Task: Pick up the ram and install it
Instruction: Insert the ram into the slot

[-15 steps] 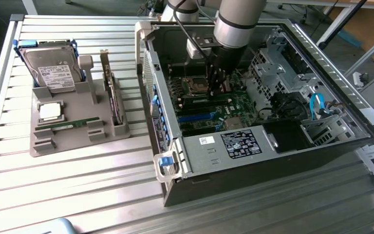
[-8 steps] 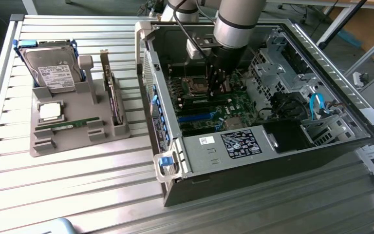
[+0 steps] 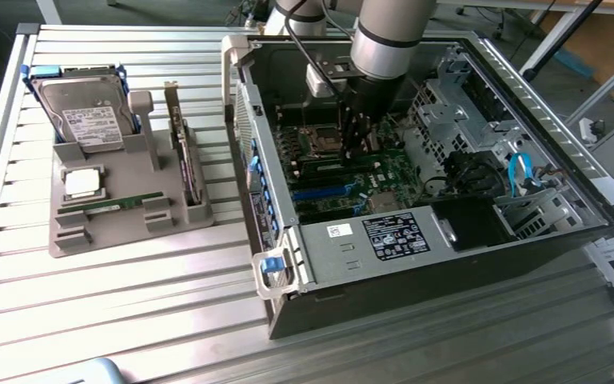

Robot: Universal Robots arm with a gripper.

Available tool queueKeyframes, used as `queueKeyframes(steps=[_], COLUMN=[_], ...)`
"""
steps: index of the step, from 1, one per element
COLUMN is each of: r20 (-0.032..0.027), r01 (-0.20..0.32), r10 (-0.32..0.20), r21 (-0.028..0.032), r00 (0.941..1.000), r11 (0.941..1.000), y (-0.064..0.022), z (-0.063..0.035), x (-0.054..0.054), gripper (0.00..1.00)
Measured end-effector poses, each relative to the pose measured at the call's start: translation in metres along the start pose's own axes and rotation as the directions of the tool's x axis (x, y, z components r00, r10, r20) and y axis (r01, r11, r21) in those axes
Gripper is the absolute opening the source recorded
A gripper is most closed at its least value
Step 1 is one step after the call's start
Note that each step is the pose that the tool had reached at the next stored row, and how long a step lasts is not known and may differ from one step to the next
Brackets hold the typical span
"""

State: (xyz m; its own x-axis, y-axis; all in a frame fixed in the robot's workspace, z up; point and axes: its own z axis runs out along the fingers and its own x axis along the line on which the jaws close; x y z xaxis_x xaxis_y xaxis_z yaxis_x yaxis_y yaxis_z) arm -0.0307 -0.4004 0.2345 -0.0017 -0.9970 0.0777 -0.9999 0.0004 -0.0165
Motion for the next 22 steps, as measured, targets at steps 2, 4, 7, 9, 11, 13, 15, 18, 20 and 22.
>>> queueKeyframes(steps=[2, 4, 7, 9, 11, 13, 15, 18, 20, 22], r20=[-0.0006, -0.0007, -0.0007, -0.0008, -0.0009, -0.0009, -0.0007, -0.0007, -0.0008, -0.0009], r01=[0.000, 0.000, 0.000, 0.000, 0.000, 0.000, 0.000, -0.005, -0.014, -0.022], r10=[0.000, 0.000, 0.000, 0.000, 0.000, 0.000, 0.000, 0.005, 0.014, 0.022], r21=[-0.0001, 0.0000, -0.0002, -0.0007, -0.0010, -0.0010, -0.0009, -0.0012, -0.0019, -0.0025], r00=[1.0000, 1.0000, 1.0000, 1.0000, 1.0000, 1.0000, 1.0000, 1.0000, 0.9999, 0.9998], r11=[1.0000, 1.0000, 1.0000, 1.0000, 1.0000, 1.0000, 1.0000, 1.0000, 0.9999, 0.9998], y=[0.0000, -0.0001, -0.0016, -0.0030, -0.0037, -0.0037, -0.0038, -0.0038, -0.0039, -0.0039], z=[0.0000, 0.0000, 0.0001, 0.0002, 0.0002, 0.0003, 0.0005, 0.0009, 0.0011, 0.0013], x=[0.0000, 0.0000, -0.0001, -0.0001, -0.0001, -0.0001, -0.0001, -0.0002, -0.0004, -0.0010], gripper=[0.13, 0.13, 0.13, 0.13, 0.13, 0.13, 0.13, 0.13, 0.13, 0.13])
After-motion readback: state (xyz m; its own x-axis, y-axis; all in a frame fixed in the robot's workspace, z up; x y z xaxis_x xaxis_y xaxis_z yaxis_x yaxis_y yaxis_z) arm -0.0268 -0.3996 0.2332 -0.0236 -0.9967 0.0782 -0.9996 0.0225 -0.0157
